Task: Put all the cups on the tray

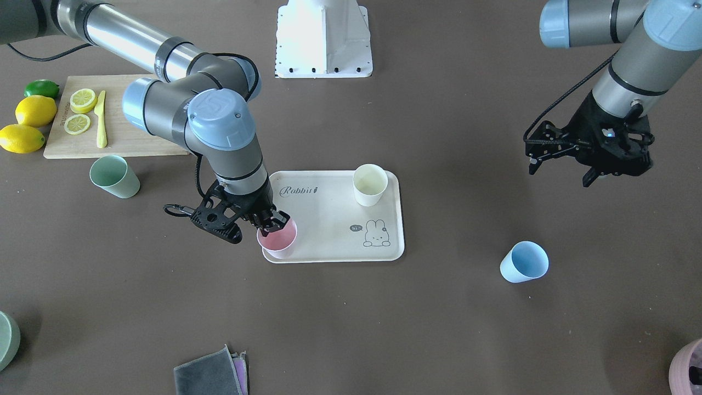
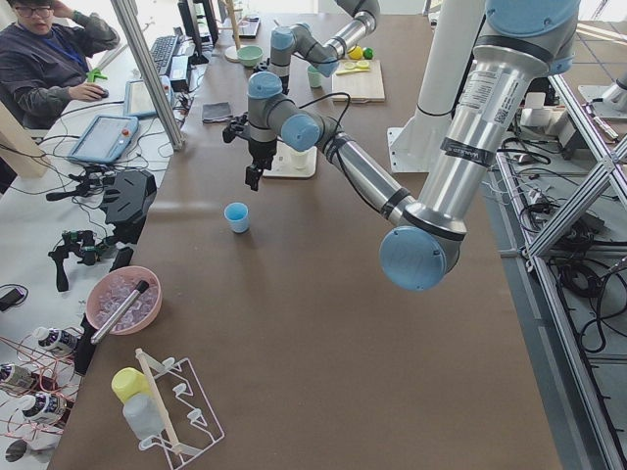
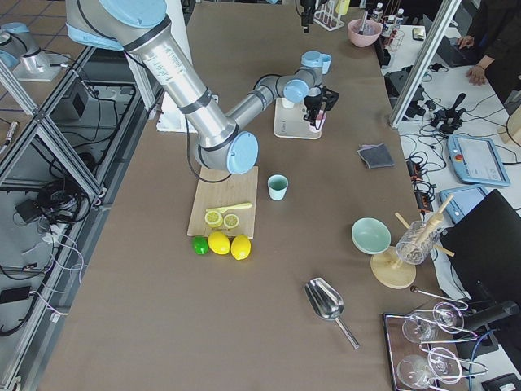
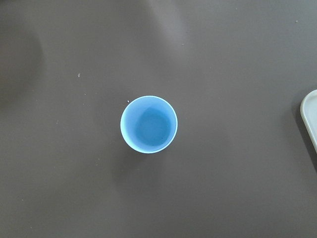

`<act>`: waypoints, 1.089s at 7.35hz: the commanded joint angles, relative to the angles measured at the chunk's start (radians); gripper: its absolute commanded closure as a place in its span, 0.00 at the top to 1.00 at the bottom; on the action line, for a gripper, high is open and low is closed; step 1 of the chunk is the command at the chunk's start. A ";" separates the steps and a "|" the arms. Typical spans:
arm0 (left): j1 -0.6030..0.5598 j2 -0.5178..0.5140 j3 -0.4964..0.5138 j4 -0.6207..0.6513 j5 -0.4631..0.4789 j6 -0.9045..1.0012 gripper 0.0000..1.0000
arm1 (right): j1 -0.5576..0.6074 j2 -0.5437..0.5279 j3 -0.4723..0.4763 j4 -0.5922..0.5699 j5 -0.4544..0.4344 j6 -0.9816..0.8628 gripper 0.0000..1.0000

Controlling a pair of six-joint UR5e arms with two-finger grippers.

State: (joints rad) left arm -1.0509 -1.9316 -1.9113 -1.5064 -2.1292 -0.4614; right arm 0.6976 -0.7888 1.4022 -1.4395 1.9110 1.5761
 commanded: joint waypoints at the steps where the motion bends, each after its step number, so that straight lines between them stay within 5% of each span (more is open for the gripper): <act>1: 0.000 0.000 -0.006 0.000 0.000 -0.014 0.98 | -0.017 0.003 -0.005 -0.001 -0.009 -0.008 0.99; 3: 0.000 0.000 -0.006 0.000 0.000 -0.014 0.98 | 0.069 0.002 0.044 -0.048 0.049 -0.063 1.00; 4: 0.002 0.000 -0.008 0.000 -0.002 -0.016 0.98 | 0.147 -0.024 0.123 -0.161 0.130 -0.199 1.00; 6: 0.041 -0.006 0.026 -0.035 0.002 -0.089 0.98 | 0.255 -0.291 0.420 -0.236 0.186 -0.434 1.00; 8: 0.043 -0.041 0.206 -0.212 0.000 -0.097 0.98 | 0.340 -0.499 0.608 -0.255 0.222 -0.569 1.00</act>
State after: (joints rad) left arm -1.0127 -1.9461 -1.8124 -1.6207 -2.1283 -0.5493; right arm 0.9807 -1.1618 1.8914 -1.6753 2.1019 1.0911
